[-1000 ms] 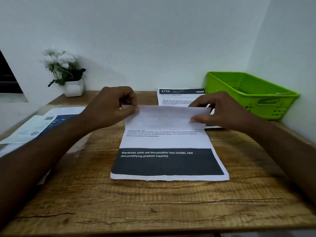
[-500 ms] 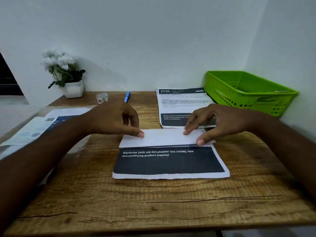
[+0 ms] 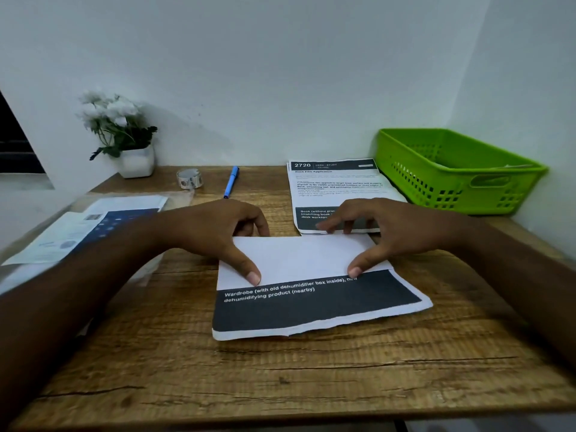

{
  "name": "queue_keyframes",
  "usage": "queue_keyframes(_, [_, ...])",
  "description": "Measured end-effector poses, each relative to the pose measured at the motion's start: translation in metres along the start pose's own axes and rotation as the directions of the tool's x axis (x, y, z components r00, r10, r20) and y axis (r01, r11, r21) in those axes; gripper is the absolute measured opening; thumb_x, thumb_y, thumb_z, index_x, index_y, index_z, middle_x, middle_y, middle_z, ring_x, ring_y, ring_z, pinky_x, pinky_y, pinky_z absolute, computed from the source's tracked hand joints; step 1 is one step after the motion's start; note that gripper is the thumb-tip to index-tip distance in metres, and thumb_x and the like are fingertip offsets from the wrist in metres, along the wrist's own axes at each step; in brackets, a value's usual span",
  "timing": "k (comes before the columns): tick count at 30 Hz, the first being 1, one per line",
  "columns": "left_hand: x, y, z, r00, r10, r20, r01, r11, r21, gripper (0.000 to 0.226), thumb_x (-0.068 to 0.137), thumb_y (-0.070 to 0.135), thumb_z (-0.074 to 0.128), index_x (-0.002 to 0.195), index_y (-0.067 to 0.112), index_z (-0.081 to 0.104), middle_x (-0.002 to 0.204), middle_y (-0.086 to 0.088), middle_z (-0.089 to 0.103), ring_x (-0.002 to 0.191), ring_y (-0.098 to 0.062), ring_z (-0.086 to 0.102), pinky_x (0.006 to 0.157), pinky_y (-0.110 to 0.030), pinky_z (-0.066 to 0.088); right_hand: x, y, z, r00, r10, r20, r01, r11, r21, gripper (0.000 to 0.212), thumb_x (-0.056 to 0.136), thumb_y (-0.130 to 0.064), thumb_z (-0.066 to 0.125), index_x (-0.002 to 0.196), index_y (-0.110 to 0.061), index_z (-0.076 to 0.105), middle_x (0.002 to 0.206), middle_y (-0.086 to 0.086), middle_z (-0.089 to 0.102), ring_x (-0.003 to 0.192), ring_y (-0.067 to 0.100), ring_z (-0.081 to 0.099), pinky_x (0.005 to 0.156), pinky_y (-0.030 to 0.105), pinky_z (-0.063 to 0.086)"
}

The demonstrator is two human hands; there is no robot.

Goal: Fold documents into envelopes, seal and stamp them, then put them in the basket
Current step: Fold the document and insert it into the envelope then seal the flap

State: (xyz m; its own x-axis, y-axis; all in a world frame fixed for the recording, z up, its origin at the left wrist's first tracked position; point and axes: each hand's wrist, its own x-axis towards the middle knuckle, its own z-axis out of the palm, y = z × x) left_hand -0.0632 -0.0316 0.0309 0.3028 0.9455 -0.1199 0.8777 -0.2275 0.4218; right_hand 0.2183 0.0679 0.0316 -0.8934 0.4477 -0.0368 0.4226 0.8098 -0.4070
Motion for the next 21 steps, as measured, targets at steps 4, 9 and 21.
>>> queue_keyframes(4, [-0.003, 0.004, -0.002, 0.998, 0.050, -0.040, -0.050, 0.999, 0.019, 0.052, 0.047, 0.064, 0.082, 0.082, 0.033, 0.061, 0.085, 0.021, 0.063, 0.078, 0.000, 0.059, 0.061, -0.015, 0.044, 0.001, -0.003, -0.001, 0.998, 0.024, -0.049, -0.024, 1.000, 0.002, 0.088, 0.055, -0.055, 0.082, 0.135, -0.042, 0.048, 0.106, -0.021, 0.060, 0.095, 0.003, 0.053, 0.087, 0.022, 0.044])
queue_keyframes(9, [-0.010, 0.009, -0.006, 0.975, 0.050, -0.214, -0.037, 0.997, 0.063, 0.042, 0.056, 0.061, 0.082, 0.076, 0.033, 0.058, 0.081, 0.016, 0.058, 0.081, 0.010, 0.051, 0.060, -0.006, 0.037, 0.000, -0.002, -0.004, 0.984, -0.005, -0.178, 0.030, 0.990, 0.135, 0.086, 0.057, -0.041, 0.087, 0.134, -0.035, 0.050, 0.083, -0.003, 0.057, 0.081, 0.025, 0.052, 0.069, 0.024, 0.040])
queue_keyframes(21, [-0.011, 0.001, -0.007, 0.915, 0.232, -0.329, -0.236, 0.971, 0.029, 0.027, 0.071, 0.039, 0.078, 0.067, 0.025, 0.054, 0.079, 0.004, 0.067, 0.080, -0.012, 0.061, 0.065, -0.009, 0.041, -0.004, -0.004, -0.014, 0.916, -0.220, -0.336, 0.237, 0.972, 0.009, 0.039, 0.075, 0.002, 0.073, 0.101, -0.026, 0.075, 0.072, -0.008, 0.057, 0.067, 0.007, 0.052, 0.060, 0.016, 0.036])
